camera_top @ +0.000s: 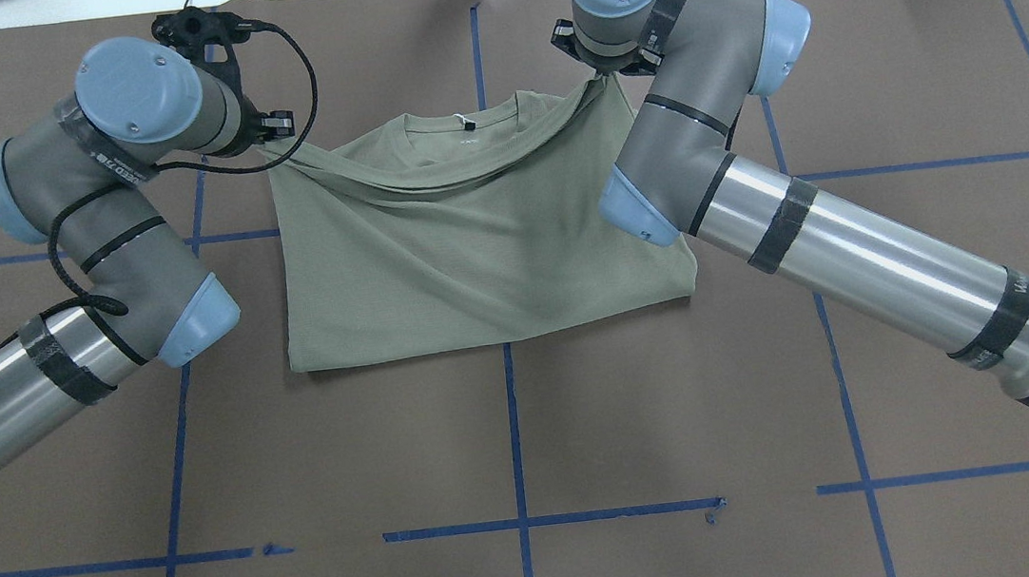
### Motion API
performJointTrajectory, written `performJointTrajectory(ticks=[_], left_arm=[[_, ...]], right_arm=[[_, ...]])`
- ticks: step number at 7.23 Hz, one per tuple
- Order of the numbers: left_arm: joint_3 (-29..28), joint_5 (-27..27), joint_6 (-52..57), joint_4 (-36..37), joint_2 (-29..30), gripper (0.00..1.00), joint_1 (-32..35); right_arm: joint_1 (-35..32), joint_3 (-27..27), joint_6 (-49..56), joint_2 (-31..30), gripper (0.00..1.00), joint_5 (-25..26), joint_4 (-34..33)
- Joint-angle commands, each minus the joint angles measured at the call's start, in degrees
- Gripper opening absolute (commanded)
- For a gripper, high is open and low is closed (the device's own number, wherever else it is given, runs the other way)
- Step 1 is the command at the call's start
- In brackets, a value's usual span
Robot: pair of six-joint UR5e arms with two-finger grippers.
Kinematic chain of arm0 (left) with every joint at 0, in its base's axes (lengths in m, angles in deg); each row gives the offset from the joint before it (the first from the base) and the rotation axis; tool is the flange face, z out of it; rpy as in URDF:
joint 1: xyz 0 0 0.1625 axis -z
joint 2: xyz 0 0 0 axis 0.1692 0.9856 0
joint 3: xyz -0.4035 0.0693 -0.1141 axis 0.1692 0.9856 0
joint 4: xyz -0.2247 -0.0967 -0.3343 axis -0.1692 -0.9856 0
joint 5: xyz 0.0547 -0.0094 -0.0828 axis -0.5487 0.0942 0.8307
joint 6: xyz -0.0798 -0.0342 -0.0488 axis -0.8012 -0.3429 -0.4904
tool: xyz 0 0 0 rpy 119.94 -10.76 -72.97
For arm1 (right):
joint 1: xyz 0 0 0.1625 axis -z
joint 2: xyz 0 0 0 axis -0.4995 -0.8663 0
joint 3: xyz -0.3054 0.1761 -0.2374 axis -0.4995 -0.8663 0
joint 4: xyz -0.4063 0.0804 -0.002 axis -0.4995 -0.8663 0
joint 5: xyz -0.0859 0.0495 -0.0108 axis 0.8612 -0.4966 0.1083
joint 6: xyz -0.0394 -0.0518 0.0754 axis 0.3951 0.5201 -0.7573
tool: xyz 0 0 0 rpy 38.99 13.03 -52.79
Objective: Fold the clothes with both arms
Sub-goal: 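Carry the hem over the shirt toward the collar with both grippers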
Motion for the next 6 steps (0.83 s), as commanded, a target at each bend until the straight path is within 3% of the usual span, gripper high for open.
performJointTrajectory(ticks=[1,6], left_arm=[[-6.06,-0.24,1.7,-3.92,1.66,0.0,-0.01],[-6.42,-0.16,1.8,-4.2,1.48,0.0,0.0]], right_arm=[[-0.7,-2.83,1.6,0.06,0.0,-0.01,0.35],[-1.41,-3.02,5.72,-0.56,0.0,-0.1,0.35]])
